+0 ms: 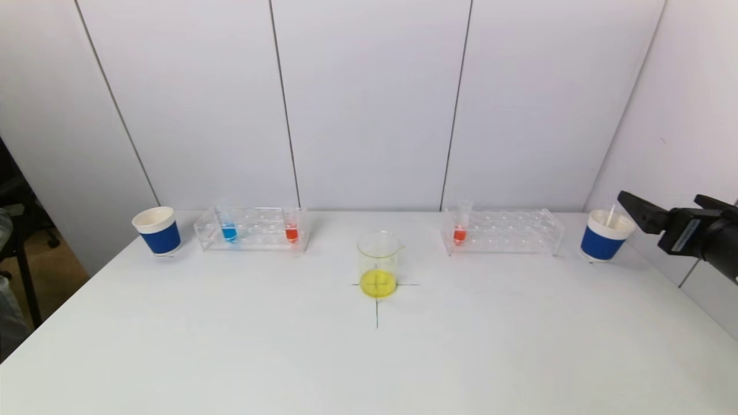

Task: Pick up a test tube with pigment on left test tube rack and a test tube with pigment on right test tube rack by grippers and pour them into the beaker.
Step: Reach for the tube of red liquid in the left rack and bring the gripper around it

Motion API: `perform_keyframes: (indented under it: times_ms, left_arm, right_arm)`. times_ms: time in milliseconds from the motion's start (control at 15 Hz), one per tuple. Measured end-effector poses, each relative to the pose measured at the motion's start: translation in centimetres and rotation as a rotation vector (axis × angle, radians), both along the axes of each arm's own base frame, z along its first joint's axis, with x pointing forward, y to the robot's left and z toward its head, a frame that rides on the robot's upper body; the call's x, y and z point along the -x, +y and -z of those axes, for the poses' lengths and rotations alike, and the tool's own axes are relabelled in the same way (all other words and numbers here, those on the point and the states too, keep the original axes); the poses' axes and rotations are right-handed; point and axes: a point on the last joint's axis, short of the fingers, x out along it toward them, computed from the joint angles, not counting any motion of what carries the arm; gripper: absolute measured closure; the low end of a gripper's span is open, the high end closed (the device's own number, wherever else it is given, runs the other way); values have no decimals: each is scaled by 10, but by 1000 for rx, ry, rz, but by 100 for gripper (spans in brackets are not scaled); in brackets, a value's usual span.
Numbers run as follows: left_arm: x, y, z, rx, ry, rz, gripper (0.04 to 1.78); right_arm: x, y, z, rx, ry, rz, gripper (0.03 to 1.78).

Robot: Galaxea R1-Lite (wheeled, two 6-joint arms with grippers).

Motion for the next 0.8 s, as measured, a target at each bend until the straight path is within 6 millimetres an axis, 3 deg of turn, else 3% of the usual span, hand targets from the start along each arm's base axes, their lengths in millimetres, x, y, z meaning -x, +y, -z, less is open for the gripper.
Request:
perform_keyframes:
  times_ms: [533,800]
  left_arm:
    - [0,0,0,0,0,0,5]
    - [0,0,0,0,0,0,5]
  right_arm:
    - [117,2,6,-57,-78,-22,4]
    - [174,4,21,-68,-75,-76,4]
